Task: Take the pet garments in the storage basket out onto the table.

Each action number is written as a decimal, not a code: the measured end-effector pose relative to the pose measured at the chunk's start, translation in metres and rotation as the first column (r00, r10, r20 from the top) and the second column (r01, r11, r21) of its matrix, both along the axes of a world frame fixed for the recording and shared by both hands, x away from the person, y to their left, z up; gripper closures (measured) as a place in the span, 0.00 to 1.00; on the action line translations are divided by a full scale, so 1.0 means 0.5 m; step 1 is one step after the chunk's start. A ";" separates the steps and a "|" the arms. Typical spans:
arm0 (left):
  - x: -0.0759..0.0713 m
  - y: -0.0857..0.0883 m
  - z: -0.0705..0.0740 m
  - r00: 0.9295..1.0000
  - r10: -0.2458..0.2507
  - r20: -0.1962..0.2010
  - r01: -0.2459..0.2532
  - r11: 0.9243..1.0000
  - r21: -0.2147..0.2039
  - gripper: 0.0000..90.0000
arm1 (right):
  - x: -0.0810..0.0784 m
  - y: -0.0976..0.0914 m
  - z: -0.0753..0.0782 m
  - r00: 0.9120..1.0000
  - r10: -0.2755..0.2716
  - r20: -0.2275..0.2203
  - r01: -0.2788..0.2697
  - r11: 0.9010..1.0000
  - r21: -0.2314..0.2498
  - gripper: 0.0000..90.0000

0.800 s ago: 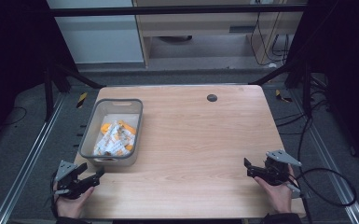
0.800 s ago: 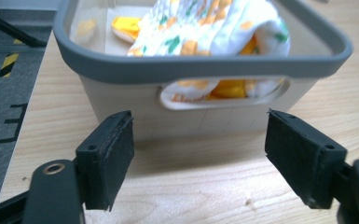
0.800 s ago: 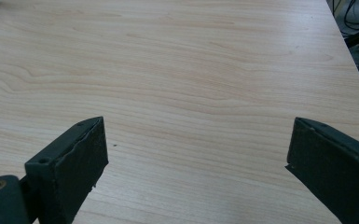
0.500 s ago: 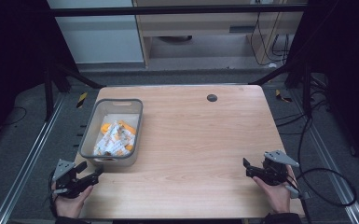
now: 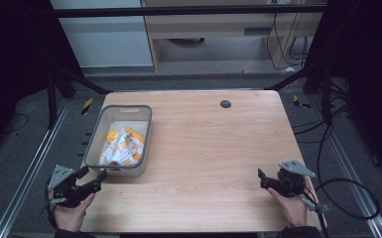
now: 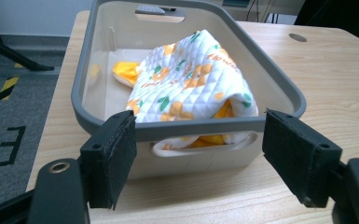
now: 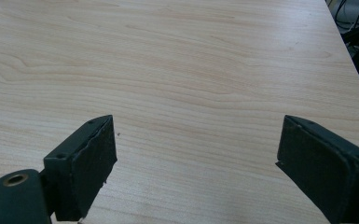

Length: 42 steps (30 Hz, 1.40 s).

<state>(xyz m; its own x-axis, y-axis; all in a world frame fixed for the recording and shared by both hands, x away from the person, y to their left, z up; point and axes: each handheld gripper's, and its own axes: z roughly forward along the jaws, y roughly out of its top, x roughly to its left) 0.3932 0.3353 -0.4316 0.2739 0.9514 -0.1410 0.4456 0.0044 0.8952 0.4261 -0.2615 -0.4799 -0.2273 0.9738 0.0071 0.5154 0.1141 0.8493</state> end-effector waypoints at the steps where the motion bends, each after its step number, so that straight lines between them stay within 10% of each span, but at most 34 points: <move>1: 0.001 -0.001 0.004 1.000 -0.004 0.002 0.004 1.000 0.000 0.28 | -0.001 0.000 0.000 1.000 -0.001 0.007 0.001 1.000 -0.001 0.13; 42: 0.113 -0.054 0.117 0.997 -0.069 0.029 0.067 0.997 0.047 0.23 | 0.005 -0.002 -0.005 0.999 0.019 0.030 -0.019 1.000 -0.014 0.12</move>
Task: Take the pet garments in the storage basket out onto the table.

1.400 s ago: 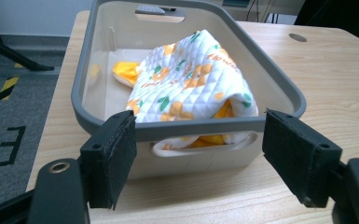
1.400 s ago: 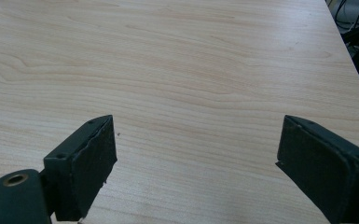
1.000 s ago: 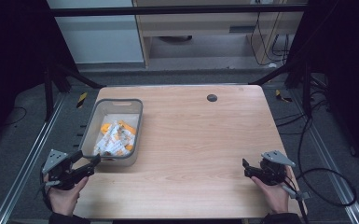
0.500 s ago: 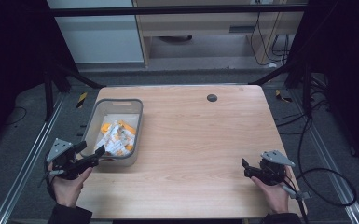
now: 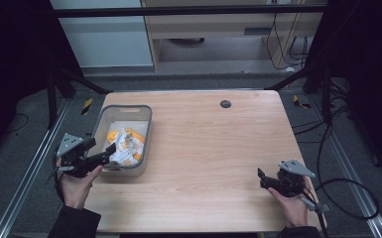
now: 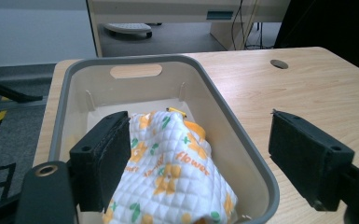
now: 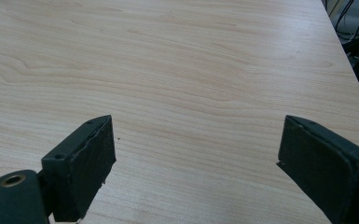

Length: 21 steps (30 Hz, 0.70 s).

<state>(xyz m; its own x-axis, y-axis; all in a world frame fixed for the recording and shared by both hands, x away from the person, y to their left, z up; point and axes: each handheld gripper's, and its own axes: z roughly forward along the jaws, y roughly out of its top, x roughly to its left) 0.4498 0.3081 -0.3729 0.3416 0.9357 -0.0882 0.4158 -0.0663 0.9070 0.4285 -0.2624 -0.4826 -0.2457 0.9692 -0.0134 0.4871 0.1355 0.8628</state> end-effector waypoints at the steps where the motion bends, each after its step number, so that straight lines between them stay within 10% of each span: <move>1: 0.004 0.000 0.002 1.000 -0.003 -0.006 0.003 1.000 0.003 0.23 | 0.000 0.001 0.000 1.000 0.001 -0.002 -0.001 1.000 0.000 0.12; 21: 0.073 -0.008 0.020 0.992 -0.002 -0.128 0.014 0.995 0.097 0.22 | 0.001 0.002 -0.003 1.000 0.018 -0.022 -0.019 1.000 -0.008 0.12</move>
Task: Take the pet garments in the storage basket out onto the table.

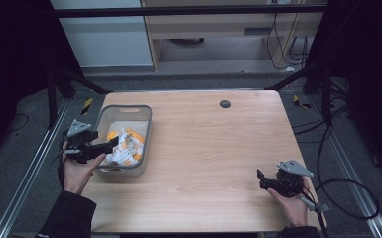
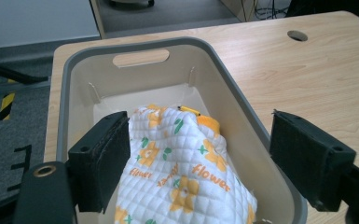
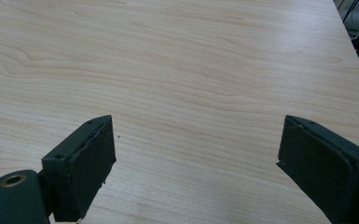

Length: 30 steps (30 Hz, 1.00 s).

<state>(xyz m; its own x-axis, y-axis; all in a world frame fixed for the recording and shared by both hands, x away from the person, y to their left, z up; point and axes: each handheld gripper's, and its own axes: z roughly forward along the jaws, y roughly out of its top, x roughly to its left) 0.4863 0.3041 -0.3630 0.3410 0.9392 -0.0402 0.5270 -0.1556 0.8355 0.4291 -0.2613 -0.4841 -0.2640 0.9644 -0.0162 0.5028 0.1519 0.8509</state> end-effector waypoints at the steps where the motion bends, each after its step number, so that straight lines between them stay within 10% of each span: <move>1: 0.003 -0.001 -0.001 1.000 -0.001 -0.007 0.001 1.000 0.004 0.22 | 0.000 0.000 0.000 1.000 0.001 -0.002 -0.001 1.000 0.002 0.12; 30: 0.068 -0.029 -0.040 0.978 -0.019 -0.207 0.041 0.994 0.099 0.24 | 0.001 0.000 -0.002 1.000 0.008 -0.018 -0.008 1.000 0.003 0.12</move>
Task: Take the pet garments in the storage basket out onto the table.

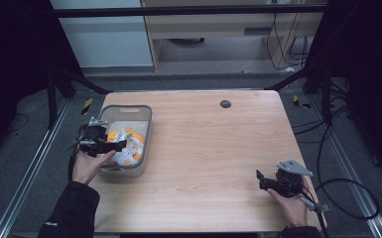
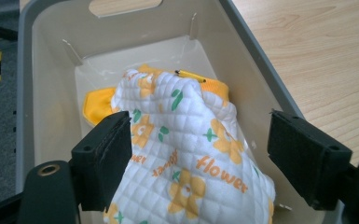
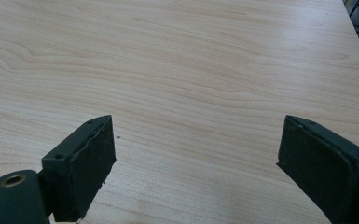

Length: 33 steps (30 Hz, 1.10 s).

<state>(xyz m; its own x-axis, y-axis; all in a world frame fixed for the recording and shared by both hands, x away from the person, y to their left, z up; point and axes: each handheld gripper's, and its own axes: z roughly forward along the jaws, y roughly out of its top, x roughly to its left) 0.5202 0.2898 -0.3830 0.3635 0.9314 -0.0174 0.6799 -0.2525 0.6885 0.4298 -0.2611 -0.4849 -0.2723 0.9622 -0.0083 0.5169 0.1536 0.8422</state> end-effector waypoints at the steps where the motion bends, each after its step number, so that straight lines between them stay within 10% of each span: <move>1: 0.001 -0.001 -0.001 1.000 0.000 -0.006 0.000 1.000 0.000 0.24 | 0.000 0.000 0.000 1.000 0.000 -0.001 0.000 1.000 0.000 0.12; 33: 0.028 -0.020 -0.054 0.987 -0.003 -0.160 0.010 0.999 0.045 0.32 | 0.003 -0.001 -0.004 1.000 0.016 -0.024 -0.016 1.000 0.000 0.11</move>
